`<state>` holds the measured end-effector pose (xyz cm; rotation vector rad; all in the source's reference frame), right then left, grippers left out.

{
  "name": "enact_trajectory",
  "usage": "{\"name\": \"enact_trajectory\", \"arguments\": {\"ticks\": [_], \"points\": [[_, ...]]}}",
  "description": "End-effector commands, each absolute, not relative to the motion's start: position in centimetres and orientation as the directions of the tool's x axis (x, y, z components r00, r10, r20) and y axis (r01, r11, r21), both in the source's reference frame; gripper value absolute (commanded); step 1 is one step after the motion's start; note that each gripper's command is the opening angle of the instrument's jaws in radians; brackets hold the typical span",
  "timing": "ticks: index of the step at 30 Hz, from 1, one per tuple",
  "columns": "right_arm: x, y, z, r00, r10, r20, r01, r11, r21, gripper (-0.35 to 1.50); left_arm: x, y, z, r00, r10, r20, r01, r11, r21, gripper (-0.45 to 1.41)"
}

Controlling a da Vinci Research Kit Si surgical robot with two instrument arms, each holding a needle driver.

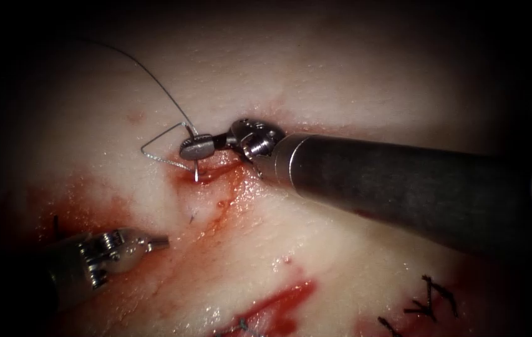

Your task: Wound Closure

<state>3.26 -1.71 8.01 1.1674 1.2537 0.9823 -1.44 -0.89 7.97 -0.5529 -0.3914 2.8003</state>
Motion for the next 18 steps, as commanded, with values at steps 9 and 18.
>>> {"name": "enact_trajectory", "arguments": {"ticks": [9, 18], "points": [[3.34, -2.01, 7.98, 0.139, 0.982, -0.131, 0.059, 0.124, 0.990, -0.35, -1.57, -0.79, 8.04, -0.880, 0.315, -0.355, -0.219, -0.933, -0.285, 0.00], [3.36, -2.16, 8.01, 0.159, 0.982, -0.101, 0.048, 0.094, 0.994, -0.35, -1.59, -0.77, 8.07, -0.877, 0.314, -0.364, -0.220, -0.935, -0.277, 0.02]]}}
